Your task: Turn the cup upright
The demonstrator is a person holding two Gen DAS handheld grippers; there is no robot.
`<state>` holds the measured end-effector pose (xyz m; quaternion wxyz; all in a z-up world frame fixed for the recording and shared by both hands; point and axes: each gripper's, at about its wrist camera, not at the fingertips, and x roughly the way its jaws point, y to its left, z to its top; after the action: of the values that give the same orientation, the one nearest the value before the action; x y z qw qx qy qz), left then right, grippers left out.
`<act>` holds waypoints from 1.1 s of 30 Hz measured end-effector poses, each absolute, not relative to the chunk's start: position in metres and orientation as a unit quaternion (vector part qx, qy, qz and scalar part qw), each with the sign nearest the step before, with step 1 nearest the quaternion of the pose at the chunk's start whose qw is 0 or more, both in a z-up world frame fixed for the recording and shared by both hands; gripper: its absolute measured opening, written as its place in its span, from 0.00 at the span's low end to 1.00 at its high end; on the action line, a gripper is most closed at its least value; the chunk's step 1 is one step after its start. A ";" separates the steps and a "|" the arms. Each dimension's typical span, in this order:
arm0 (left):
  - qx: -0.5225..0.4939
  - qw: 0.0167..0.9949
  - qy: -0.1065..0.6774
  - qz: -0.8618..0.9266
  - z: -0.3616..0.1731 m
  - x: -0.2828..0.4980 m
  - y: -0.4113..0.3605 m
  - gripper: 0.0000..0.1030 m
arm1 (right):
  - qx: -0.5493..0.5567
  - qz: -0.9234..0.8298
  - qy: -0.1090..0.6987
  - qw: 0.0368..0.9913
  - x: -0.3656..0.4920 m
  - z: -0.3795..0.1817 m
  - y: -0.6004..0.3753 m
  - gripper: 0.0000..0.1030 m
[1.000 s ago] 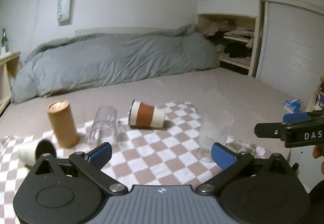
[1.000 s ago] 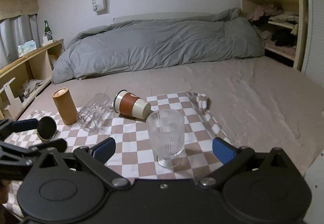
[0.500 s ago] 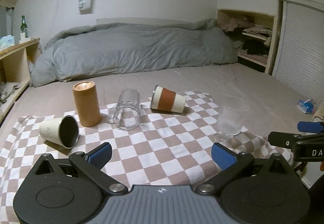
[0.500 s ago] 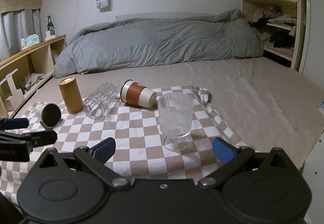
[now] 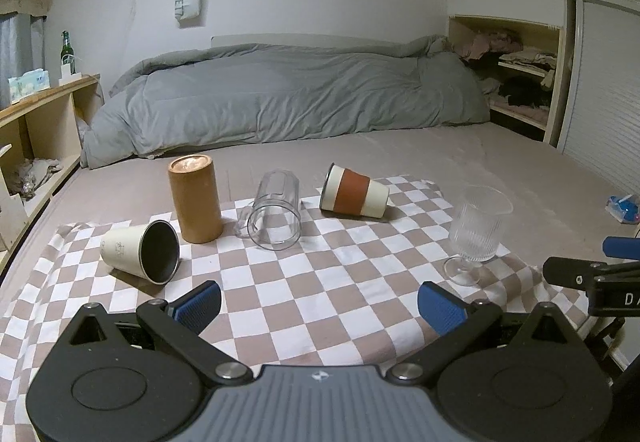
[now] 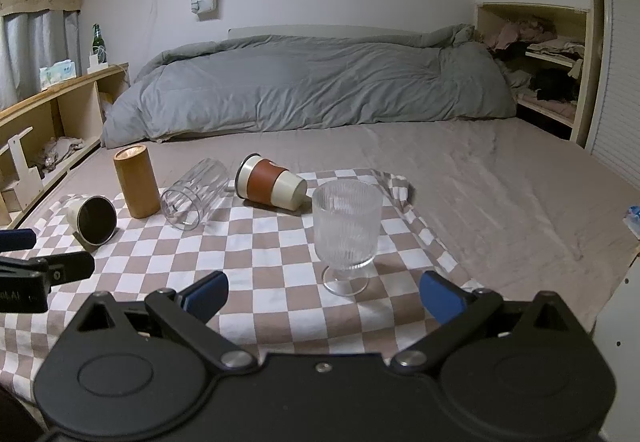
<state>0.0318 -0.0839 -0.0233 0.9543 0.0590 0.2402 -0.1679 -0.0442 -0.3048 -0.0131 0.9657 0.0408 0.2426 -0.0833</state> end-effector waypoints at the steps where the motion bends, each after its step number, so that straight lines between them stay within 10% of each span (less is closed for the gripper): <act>1: 0.060 0.954 0.240 -0.167 -0.023 0.032 -0.084 1.00 | 0.040 -0.083 0.243 0.966 -0.044 -0.013 -0.305 1.00; 33: 0.061 0.954 0.241 -0.165 -0.024 0.031 -0.084 1.00 | 0.040 -0.082 0.242 0.966 -0.044 -0.014 -0.303 1.00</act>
<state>0.0309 -0.0837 -0.0243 0.9543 0.0612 0.2413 -0.1655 -0.0443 -0.3033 -0.0138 0.9659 0.0402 0.2422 -0.0817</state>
